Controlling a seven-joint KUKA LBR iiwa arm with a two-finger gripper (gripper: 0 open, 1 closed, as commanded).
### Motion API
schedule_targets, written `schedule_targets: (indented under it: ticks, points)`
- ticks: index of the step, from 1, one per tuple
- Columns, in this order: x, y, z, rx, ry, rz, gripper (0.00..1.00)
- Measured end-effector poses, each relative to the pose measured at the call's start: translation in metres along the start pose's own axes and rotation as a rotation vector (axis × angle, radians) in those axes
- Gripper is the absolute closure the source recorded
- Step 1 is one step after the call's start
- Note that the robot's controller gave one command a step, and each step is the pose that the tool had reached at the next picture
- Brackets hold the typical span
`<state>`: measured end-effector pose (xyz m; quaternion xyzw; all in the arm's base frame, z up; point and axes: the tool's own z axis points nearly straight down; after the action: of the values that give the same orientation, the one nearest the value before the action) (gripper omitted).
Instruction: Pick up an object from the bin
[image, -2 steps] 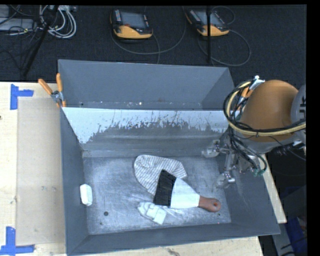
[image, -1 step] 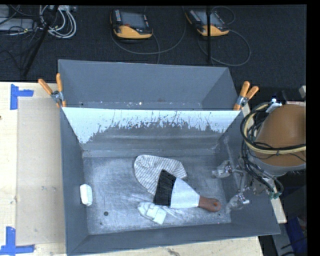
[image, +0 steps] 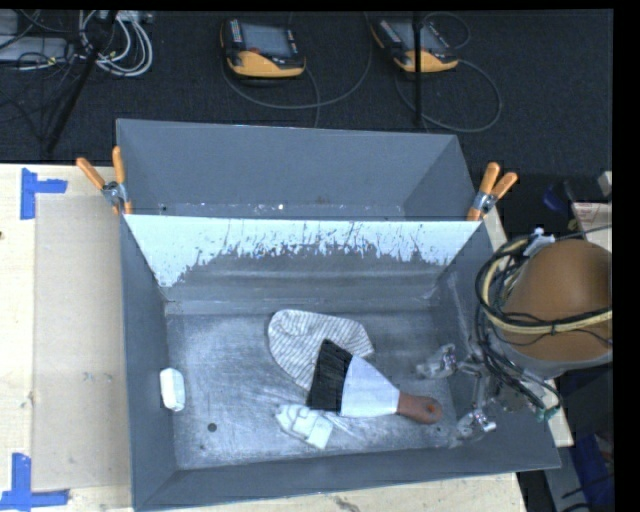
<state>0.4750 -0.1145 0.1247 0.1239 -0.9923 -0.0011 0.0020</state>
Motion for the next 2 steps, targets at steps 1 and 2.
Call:
schedule_targets:
  ticks: [1,2]
  points:
    - [-0.011,-0.0009,0.0495,0.01,-0.023,-0.107,0.0]
    - [-0.0026,0.0085,0.0487,0.014,-0.008,-0.111,1.0]
